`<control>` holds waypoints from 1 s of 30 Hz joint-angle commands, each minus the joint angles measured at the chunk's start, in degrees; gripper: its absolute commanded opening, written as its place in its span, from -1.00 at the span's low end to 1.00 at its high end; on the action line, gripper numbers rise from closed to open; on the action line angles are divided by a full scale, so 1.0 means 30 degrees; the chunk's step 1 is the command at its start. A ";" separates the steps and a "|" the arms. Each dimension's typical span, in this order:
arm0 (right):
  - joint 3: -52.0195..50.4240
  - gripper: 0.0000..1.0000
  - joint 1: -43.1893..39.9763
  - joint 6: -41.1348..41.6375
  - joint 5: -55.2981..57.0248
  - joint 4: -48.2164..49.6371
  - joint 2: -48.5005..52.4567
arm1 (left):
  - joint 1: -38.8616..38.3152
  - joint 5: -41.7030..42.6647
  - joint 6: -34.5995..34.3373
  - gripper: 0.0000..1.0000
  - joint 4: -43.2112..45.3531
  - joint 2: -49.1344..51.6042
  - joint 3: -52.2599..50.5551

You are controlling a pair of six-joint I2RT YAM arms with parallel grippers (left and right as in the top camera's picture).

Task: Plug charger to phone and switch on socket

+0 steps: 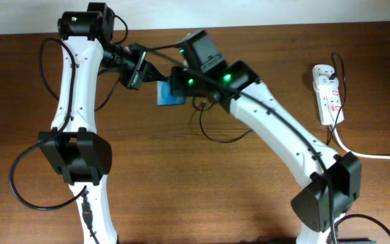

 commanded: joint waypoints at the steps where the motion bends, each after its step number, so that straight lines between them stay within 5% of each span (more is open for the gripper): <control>1: 0.0328 -0.91 -0.1923 -0.0175 -0.0656 -0.0029 -0.1180 | -0.0066 0.0219 0.5712 -0.92 0.0590 -0.0510 0.0284; 3: 0.0328 -0.91 -0.4073 0.0080 -0.2455 0.0044 -0.2404 | -0.0066 0.0189 0.8990 -0.81 0.1217 -0.0510 0.0284; 5: 0.0328 -0.92 -0.5399 0.1362 -0.4073 0.0350 -0.2885 | -0.0066 -0.0219 0.9413 -0.35 0.2251 -0.0510 0.0291; 6: 0.0313 -0.92 -0.5865 0.2346 -0.4809 0.0911 -0.2885 | -0.0080 -0.0313 1.1664 -0.22 0.2368 -0.0510 0.0291; 10: -0.0597 -0.92 -0.6069 0.7023 -0.4925 0.5231 -0.2856 | -0.0051 0.5894 1.2677 -0.15 0.4160 -0.0503 -0.0124; 14: -0.2157 -0.91 -0.6069 1.0229 -0.5187 0.8408 -0.2790 | -0.0029 0.7963 1.1795 -0.02 0.6761 -0.0503 -0.0124; 20: -0.4503 -0.92 -0.6062 1.3930 -0.7038 1.3748 -0.2004 | -0.0073 0.6579 0.5209 0.07 1.3712 -0.0503 -0.0131; 28: -0.4524 -0.92 -0.6054 1.5657 -0.8247 1.5824 -0.1887 | -0.1290 0.4546 0.1479 0.00 1.6691 -0.0503 -0.0131; 30: -0.4524 -0.92 -0.6069 1.6378 -0.9005 1.5832 -0.1676 | -0.1588 0.4481 -0.0933 -0.04 1.9322 -0.0503 -0.0131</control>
